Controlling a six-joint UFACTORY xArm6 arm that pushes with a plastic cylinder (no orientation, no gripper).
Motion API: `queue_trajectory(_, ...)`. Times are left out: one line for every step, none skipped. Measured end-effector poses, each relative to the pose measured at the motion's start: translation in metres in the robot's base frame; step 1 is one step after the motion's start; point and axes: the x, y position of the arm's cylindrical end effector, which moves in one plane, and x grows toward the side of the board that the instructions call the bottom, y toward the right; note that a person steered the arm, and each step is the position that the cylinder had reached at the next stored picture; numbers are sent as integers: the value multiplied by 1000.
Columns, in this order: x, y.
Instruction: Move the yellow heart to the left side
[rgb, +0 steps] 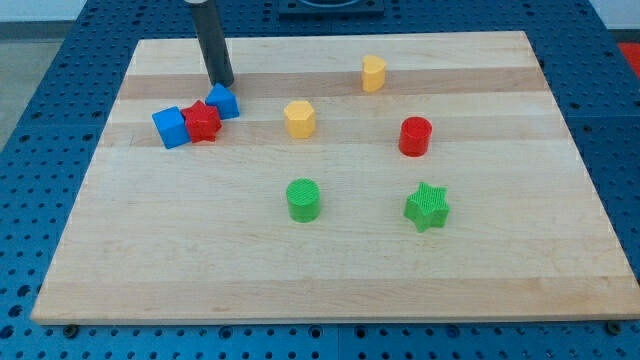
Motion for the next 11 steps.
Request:
queue_trajectory(0, -1)
queue_trajectory(10, -16)
queue_trajectory(11, -17)
queue_trajectory(5, -16)
queue_trajectory(-48, 15)
queue_trajectory(-67, 73)
queue_trajectory(-67, 137)
queue_trajectory(-66, 194)
queue_trajectory(-66, 232)
queue_trajectory(-11, 238)
queue_trajectory(0, 239)
